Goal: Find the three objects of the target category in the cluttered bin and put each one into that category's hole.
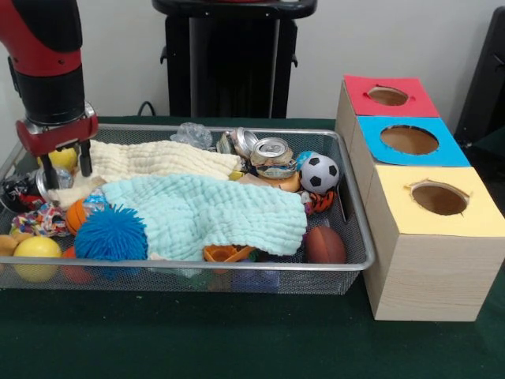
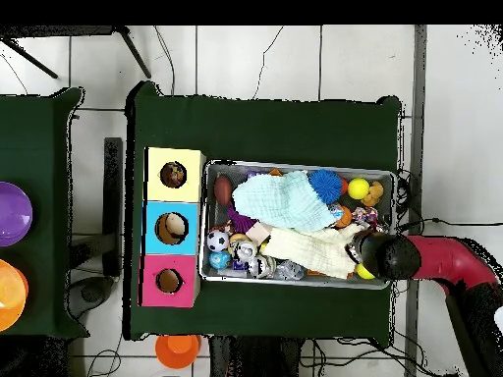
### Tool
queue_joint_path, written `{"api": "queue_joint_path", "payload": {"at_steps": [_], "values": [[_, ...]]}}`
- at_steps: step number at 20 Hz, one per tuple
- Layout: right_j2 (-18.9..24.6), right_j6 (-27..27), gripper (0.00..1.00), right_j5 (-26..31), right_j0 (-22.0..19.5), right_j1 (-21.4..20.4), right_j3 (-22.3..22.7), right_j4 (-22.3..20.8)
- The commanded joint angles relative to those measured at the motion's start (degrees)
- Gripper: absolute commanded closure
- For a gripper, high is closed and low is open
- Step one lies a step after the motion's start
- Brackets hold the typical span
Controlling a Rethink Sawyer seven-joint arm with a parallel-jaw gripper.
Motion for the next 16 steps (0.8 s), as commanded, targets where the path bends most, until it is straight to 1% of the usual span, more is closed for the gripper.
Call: {"api": "queue_joint_path", "payload": {"at_steps": [1,5,9,16], "values": [[4.6,-5.3,0.00,-4.2,-1.5,3.2,-4.0,1.1],[6.9,-7.8,0.00,-4.1,-3.9,4.9,-4.9,2.3],[8.3,-7.7,0.00,-4.4,-5.4,5.7,-4.9,3.0],[9.9,-9.1,0.00,-5.6,-7.3,6.6,-5.5,1.2]]}}
